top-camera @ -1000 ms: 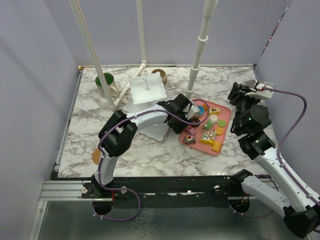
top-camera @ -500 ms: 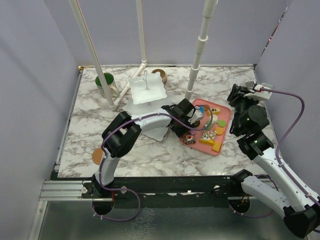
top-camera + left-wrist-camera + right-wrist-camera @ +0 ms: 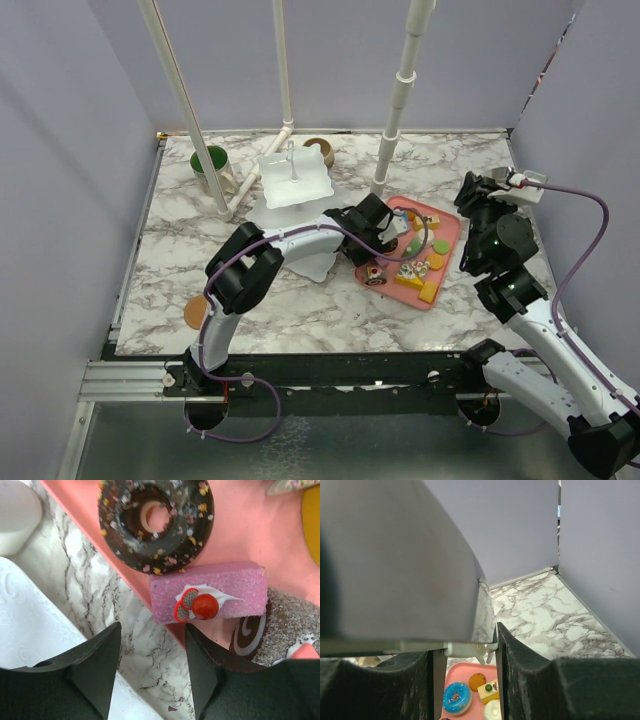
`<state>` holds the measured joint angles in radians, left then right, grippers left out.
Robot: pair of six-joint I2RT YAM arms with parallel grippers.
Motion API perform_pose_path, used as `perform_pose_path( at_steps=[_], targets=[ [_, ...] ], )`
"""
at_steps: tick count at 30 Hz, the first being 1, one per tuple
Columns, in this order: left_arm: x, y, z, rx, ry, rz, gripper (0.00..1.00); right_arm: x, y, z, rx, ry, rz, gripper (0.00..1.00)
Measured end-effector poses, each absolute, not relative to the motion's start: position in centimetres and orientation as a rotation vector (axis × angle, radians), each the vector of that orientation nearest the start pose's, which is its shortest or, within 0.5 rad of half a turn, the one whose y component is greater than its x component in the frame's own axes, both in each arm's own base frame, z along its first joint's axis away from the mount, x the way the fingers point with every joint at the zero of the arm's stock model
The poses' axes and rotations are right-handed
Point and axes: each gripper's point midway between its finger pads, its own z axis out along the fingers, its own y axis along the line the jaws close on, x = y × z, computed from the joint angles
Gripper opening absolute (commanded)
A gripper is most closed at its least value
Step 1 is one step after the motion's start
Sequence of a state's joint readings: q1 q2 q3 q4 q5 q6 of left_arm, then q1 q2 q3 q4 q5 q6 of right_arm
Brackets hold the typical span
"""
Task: Serve the afternoon tea
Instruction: Move the tray at the center of the board, then pick up the desert from the tray.
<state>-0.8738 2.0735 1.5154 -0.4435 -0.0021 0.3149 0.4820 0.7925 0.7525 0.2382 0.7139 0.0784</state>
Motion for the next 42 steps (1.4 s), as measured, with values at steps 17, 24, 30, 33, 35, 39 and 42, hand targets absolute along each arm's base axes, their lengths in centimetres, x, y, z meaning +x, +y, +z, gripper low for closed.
perform_pose_path(
  at_steps=[17, 24, 30, 33, 35, 39, 42],
  targets=[
    [27.8, -37.9, 17.8, 1.479, 2.062, -0.589, 0.99, 31.7, 5.1, 35.1, 0.277, 1.394, 0.054, 0.28],
    [25.5, -35.1, 26.3, 1.471, 1.952, -0.612, 0.99, 32.1, 9.0, 33.4, 0.129, 1.472, 0.216, 0.31],
    [24.6, -31.5, 34.6, 1.332, 1.814, -0.545, 0.99, 32.1, 12.4, 31.7, 0.019, 1.543, 0.365, 0.41],
    [24.3, -29.5, 38.1, 1.225, 1.755, -0.514, 0.99, 32.2, 13.6, 30.9, -0.018, 1.555, 0.412, 0.42],
    [24.3, -28.2, 40.0, 1.160, 1.723, -0.492, 0.99, 32.5, 14.1, 30.0, -0.036, 1.563, 0.427, 0.43],
    [25.0, -25.8, 42.2, 1.054, 1.696, -0.425, 0.99, 32.8, 14.6, 27.7, -0.072, 1.560, 0.424, 0.53],
    [25.4, -24.9, 42.4, 1.022, 1.701, -0.389, 0.99, 33.0, 14.8, 26.0, -0.097, 1.548, 0.418, 0.55]
  ],
)
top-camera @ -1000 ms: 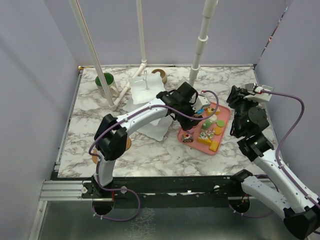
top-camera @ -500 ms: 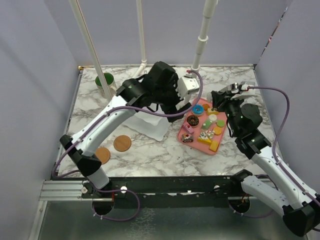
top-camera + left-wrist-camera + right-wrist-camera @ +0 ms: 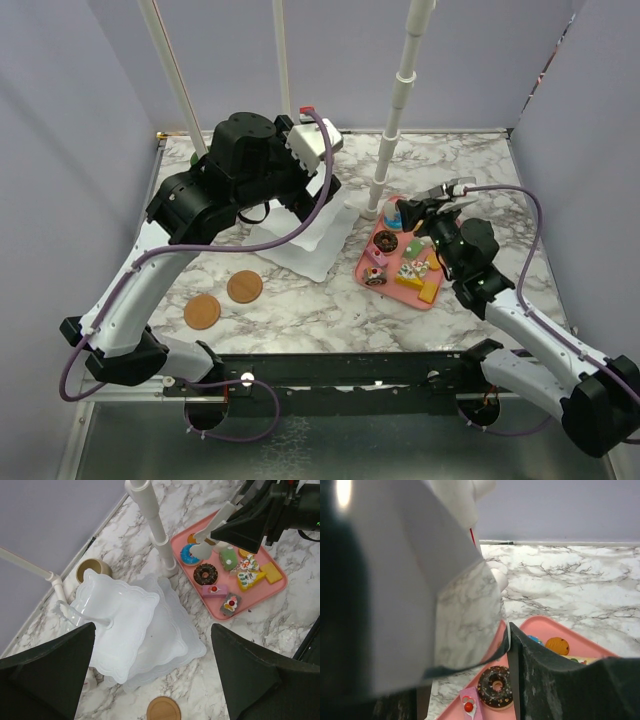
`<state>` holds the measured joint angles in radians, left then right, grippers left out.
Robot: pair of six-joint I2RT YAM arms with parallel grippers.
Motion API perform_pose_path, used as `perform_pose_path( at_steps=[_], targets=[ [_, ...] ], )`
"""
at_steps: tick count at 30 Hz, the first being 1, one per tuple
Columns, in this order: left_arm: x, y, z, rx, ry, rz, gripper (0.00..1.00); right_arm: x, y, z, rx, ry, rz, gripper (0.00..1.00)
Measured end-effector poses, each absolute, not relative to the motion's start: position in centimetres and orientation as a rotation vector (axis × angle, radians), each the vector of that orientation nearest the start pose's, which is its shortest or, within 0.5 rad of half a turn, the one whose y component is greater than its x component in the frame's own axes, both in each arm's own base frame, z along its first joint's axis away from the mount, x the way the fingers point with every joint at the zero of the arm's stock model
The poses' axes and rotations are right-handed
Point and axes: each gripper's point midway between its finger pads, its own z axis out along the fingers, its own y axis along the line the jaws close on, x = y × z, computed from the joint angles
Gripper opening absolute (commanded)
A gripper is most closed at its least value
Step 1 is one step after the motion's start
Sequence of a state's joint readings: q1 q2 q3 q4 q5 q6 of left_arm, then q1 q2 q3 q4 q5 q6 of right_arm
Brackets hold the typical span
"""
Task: Serve the afternoon tea
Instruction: Pick up the desert from the tray.
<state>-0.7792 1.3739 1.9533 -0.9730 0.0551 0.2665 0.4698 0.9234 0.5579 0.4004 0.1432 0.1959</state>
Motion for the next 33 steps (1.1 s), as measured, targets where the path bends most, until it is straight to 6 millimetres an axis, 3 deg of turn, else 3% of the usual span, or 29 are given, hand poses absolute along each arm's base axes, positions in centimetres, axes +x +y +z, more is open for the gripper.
perform_pose_path(
  at_steps=[3, 11, 20, 33],
  targets=[
    [25.6, -24.7, 42.3, 1.017, 1.705, -0.371, 0.99, 33.5, 15.3, 25.2, -0.127, 1.547, 0.413, 0.58],
    [25.7, -23.8, 42.3, 1.003, 1.700, -0.327, 0.99, 34.6, 15.7, 25.8, -0.161, 1.472, 0.387, 0.69],
    [25.9, -23.0, 43.3, 0.968, 1.676, -0.292, 0.99, 36.1, 15.5, 21.8, -0.155, 1.526, 0.320, 0.73],
    [26.3, -22.7, 43.6, 0.960, 1.663, -0.256, 0.99, 37.5, 14.4, 18.2, -0.099, 1.583, 0.232, 0.81]
  ],
)
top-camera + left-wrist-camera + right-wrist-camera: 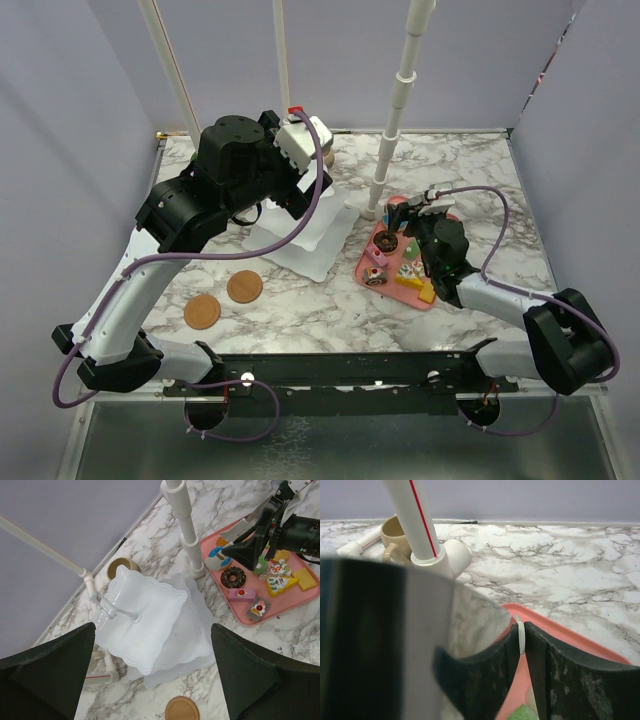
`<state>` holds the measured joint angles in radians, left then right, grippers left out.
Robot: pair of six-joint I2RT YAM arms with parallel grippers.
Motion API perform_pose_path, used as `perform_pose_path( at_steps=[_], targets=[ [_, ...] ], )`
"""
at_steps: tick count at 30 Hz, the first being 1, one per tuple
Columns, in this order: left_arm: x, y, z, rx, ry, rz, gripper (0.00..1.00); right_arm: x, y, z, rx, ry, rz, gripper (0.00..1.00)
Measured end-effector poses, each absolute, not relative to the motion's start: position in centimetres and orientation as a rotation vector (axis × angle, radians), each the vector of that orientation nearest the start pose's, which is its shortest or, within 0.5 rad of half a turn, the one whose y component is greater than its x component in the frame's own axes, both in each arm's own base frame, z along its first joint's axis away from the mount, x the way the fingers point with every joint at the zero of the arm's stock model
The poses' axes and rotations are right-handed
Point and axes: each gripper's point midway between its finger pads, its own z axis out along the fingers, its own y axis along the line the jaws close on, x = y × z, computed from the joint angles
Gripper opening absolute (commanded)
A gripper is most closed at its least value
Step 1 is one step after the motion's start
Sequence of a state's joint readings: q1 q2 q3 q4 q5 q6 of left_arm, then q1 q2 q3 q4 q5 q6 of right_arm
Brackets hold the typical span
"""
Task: Serve the afternoon tea
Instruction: Pick up the desert from the tray.
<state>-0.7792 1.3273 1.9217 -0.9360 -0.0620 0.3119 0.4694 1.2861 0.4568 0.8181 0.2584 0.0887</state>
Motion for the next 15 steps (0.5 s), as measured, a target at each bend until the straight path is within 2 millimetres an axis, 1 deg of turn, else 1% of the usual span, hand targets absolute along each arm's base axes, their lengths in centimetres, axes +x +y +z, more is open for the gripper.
perform_pose_path(
  at_steps=[4, 10, 15],
  targets=[
    [26.4, -22.7, 43.7, 0.964, 1.653, -0.251, 0.99, 37.8, 13.8, 17.2, -0.076, 1.609, 0.196, 0.82],
    [26.6, -22.6, 42.9, 0.981, 1.656, -0.230, 0.99, 38.4, 12.9, 15.7, -0.032, 1.643, 0.158, 0.82],
    [26.6, -22.5, 42.9, 0.981, 1.652, -0.225, 0.99, 38.8, 12.4, 14.2, -0.006, 1.669, 0.138, 0.82]
  ],
)
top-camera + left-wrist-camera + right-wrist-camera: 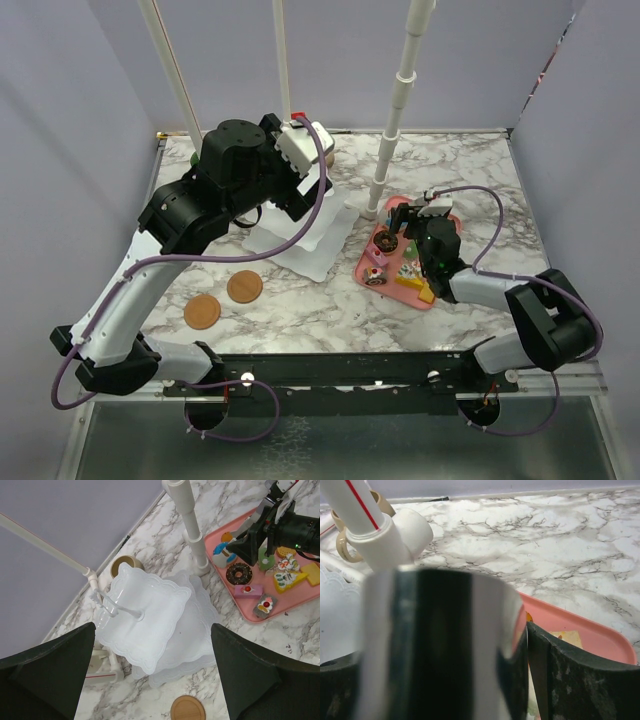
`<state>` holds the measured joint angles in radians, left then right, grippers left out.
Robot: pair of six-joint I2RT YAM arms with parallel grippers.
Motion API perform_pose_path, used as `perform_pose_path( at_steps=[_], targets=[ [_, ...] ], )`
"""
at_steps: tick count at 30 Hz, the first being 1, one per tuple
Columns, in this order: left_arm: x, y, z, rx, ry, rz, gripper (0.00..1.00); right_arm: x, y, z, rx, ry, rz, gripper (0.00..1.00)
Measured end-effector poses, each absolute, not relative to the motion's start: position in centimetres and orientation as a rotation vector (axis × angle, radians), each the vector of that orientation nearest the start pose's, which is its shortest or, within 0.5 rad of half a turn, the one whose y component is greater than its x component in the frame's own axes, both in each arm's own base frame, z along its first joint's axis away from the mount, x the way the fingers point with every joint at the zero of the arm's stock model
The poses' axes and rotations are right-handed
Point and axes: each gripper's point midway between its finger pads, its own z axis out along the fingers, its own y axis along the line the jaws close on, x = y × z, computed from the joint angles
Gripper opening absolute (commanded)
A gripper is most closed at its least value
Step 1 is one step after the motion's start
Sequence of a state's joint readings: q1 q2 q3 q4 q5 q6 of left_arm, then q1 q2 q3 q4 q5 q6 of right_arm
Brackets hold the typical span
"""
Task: Serve the afternoon tea
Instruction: Pick up the desert from the tray.
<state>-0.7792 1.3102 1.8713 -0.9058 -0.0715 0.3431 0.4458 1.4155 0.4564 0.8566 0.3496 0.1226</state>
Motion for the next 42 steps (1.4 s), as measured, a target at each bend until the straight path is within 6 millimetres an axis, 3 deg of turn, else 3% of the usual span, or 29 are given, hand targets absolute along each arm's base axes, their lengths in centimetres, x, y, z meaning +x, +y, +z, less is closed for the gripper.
perform_pose_path(
  at_steps=[7, 16, 22, 34, 38, 42],
  targets=[
    [26.4, -22.3, 43.0, 0.983, 1.644, -0.220, 0.99, 39.4, 12.4, 12.5, 0.011, 1.699, 0.134, 0.82],
    [26.4, -22.3, 43.0, 0.983, 1.642, -0.218, 0.99, 41.2, 12.3, 12.7, 0.046, 1.684, 0.136, 0.79],
    [26.5, -22.3, 42.9, 0.985, 1.643, -0.217, 0.99, 42.0, 12.3, 12.9, 0.056, 1.675, 0.143, 0.69],
    [26.4, -22.2, 43.0, 0.987, 1.638, -0.214, 0.99, 41.6, 13.0, 12.7, 0.006, 1.681, 0.175, 0.51],
    [26.4, -22.0, 43.0, 0.984, 1.638, -0.207, 0.99, 40.8, 12.9, 13.6, -0.012, 1.663, 0.184, 0.48],
    [26.3, -21.9, 43.2, 0.979, 1.636, -0.205, 0.99, 40.0, 13.0, 16.9, -0.018, 1.590, 0.221, 0.45]
  ],
)
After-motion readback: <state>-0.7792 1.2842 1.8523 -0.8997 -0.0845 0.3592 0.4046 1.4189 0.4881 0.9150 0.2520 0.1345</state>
